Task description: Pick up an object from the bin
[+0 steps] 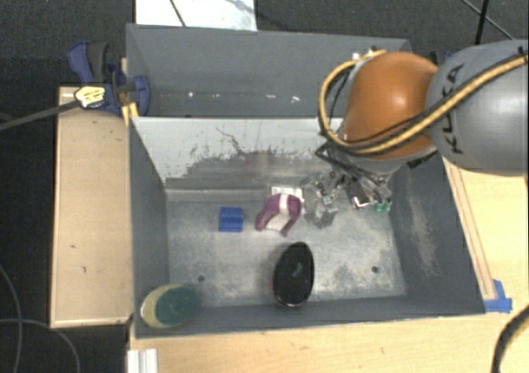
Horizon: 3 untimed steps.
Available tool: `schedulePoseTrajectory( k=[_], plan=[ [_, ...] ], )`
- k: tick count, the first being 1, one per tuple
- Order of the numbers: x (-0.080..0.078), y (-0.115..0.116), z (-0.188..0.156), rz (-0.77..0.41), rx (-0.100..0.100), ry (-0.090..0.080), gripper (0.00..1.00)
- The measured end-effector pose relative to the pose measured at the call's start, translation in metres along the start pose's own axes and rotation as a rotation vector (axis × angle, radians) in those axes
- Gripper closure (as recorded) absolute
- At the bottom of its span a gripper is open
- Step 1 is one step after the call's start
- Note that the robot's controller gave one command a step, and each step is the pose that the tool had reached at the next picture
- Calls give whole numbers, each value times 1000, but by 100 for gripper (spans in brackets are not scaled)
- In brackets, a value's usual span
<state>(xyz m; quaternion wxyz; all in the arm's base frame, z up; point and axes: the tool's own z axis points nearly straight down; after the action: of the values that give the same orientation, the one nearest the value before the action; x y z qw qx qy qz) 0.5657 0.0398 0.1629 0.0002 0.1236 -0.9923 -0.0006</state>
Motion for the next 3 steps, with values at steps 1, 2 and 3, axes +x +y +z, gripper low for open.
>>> schedulePoseTrajectory(
  k=[1, 2, 3],
  plan=[
    [0, 0, 24, 90, 1, 0, 100],
    [-1, 1, 23, 90, 1, -1, 0],
    [-32, 0, 89, -28, 3, -13, 0]
  ],
)
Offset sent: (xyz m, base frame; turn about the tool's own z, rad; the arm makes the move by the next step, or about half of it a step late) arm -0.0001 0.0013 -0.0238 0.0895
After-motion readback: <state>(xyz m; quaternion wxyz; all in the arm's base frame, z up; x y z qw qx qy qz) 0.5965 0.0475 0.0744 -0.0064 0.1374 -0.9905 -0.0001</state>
